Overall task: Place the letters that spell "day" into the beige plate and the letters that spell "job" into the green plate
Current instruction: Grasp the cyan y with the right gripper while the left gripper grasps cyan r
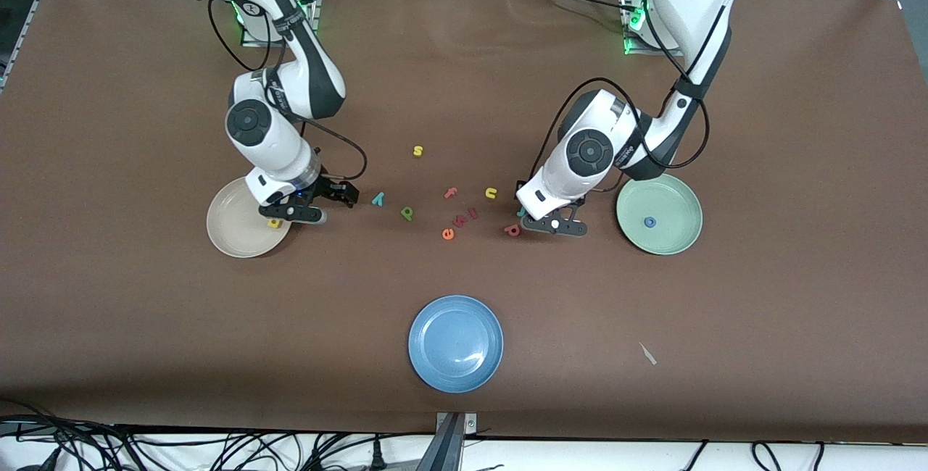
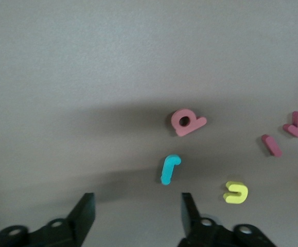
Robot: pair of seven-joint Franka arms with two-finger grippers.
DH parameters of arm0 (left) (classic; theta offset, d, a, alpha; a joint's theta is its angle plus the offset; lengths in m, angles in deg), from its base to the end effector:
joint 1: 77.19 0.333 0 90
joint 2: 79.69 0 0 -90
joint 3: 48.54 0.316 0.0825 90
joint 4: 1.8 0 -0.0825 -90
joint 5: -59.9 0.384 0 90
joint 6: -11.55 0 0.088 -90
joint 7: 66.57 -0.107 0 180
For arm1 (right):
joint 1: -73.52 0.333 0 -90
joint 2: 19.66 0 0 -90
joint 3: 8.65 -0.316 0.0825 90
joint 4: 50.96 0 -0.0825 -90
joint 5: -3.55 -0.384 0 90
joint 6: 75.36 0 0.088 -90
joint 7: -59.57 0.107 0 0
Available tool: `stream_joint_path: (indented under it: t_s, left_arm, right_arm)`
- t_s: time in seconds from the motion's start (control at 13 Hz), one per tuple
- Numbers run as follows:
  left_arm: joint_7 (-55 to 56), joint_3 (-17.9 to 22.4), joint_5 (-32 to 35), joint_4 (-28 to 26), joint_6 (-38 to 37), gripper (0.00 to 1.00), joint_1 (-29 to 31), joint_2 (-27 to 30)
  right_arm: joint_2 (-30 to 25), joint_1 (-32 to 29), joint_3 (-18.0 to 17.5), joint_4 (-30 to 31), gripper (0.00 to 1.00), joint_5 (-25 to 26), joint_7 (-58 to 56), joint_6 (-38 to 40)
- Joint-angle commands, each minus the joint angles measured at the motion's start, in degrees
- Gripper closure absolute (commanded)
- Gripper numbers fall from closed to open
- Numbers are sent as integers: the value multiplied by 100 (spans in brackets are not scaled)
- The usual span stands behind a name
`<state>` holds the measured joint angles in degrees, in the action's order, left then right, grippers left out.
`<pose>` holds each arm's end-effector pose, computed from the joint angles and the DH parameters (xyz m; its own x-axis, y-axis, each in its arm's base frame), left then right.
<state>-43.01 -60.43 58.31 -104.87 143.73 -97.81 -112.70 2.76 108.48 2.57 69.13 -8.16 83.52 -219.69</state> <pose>0.5519 -0.3412 0.2281 0.9879 -0.1118 -0.1076 -0.1016 -0.9901 0.0965 0.5383 0.2364 0.2393 0.9884 -0.1513 0.0159 -0.1500 -0.9866 -0.0635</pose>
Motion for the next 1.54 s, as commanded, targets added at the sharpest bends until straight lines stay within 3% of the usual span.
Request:
stream_joint_path:
  t_s: [0.0,0.38,0.77,1.0,1.23,1.46]
  left_arm:
    - [140,20,167,-29,299,43,-91,-127]
    - [158,20,167,-29,520,43,-170,-303]
    - [167,20,167,-169,897,46,-258,-470]
    - [175,20,167,-178,924,62,-259,-470]
    - [167,20,167,-187,933,91,-258,-470]
    - [167,29,168,-178,924,100,-258,-453]
  right_arm:
    - [244,142,38,-258,0,-59,346,106]
    - [745,608,56,-680,0,-51,936,150]
    - [851,679,47,-715,2,20,927,186]
    - [965,679,30,-803,10,28,927,194]
    - [1027,723,29,-865,17,20,936,291]
    - [1115,749,29,-918,19,11,945,291]
